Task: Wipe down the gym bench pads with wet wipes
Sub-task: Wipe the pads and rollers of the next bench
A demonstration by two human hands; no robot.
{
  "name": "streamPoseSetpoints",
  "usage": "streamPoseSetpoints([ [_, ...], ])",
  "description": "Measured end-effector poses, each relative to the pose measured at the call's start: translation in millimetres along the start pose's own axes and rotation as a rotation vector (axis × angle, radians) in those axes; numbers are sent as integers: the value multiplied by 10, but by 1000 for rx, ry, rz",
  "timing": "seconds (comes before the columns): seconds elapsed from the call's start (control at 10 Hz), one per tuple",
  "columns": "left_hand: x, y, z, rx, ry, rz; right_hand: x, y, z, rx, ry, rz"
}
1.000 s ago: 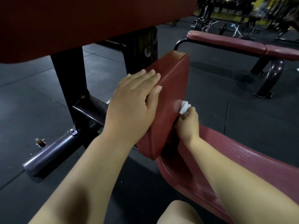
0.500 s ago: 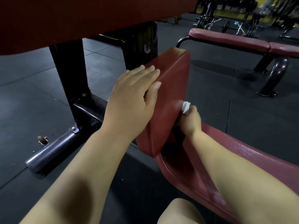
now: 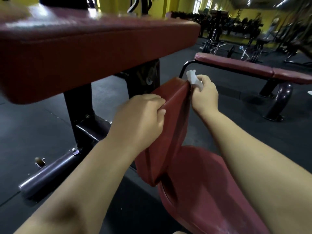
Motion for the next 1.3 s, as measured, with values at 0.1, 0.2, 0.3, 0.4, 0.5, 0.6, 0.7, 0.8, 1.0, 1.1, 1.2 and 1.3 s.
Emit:
streamPoseSetpoints([
  [0.1, 100, 25, -21, 2, -20, 24, 204, -4, 30, -31, 6, 50],
  [0.2, 198, 107, -59, -1, -9, 7, 290, 49, 36, -18, -88, 211],
  [0.3, 214, 154, -52, -23, -25, -51, 310, 130, -51, 175, 38, 332],
  [0.4, 232, 177, -47, -28, -33, -65, 294, 152, -198, 222, 63, 414],
  [0.5, 240, 183, -56, -15, -53, -79, 152, 227, -501, 178, 67, 501],
  [0.6, 242, 183, -73, -2, -61, -92, 13, 260, -672, 109, 137, 516],
  [0.7, 236, 195, -87, 14, -48, -120, -173, 344, -871, -229, 8, 719],
  [0.8, 229, 204, -90, 19, -36, -134, -529, 335, -973, -1127, -288, 1065],
  [1.0, 205, 219, -79, 9, -16, -162, -914, 342, -1290, -940, 1, 909],
  [1.1, 198, 219, -79, 27, -7, -162, -901, 257, -1118, -801, 175, 770],
  [1.2, 183, 235, -61, 51, 10, -178, -1011, 65, -1084, -225, 460, 442],
  [1.3, 141, 232, -37, 100, 12, -217, -1161, -107, -869, -91, 396, 564],
])
Point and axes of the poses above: each hand's wrist, its own x-axis towards the middle knuckle, its own y-axis out of the palm, z = x × y, the point moved 2 cm from there along x, towards the middle knuckle, and after that the axes turned 4 degrees about x, right-handed, at the moved point
